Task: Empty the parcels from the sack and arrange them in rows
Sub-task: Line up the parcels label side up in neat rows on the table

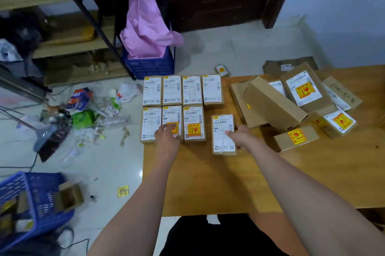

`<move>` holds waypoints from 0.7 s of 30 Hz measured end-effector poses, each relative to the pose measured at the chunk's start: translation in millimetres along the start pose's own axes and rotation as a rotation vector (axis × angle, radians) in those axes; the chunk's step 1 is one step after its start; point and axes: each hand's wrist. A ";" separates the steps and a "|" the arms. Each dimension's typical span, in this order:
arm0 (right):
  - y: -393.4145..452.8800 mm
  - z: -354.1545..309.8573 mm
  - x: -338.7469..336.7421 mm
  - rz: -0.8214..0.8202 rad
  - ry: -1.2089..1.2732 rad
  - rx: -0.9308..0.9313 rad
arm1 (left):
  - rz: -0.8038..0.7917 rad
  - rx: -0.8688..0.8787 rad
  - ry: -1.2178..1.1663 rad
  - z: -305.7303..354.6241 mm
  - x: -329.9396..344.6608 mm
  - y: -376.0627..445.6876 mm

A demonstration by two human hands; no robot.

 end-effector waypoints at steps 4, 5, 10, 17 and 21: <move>9.6 -8.4 8.0 0.040 -0.066 0.002 | 0.053 -0.057 0.003 -15.4 -14.0 7.8; 12.2 -9.8 9.4 0.048 -0.077 0.001 | 0.056 -0.067 0.001 -18.1 -16.4 10.6; 23.6 -20.2 13.8 0.105 -0.127 -0.003 | 0.003 -0.137 0.058 -32.6 -22.1 29.5; 39.1 -31.0 16.4 0.122 -0.178 0.027 | 0.037 -0.206 0.084 -38.2 -32.0 54.2; 46.8 -34.9 13.5 0.142 -0.193 0.010 | 0.022 -0.250 0.062 -41.4 -35.8 65.8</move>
Point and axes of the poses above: each hand's wrist, its own y-axis towards the middle knuckle, its own x-axis out of the palm, z = x × y, and after that the axes turned 12 degrees about -y, right-handed
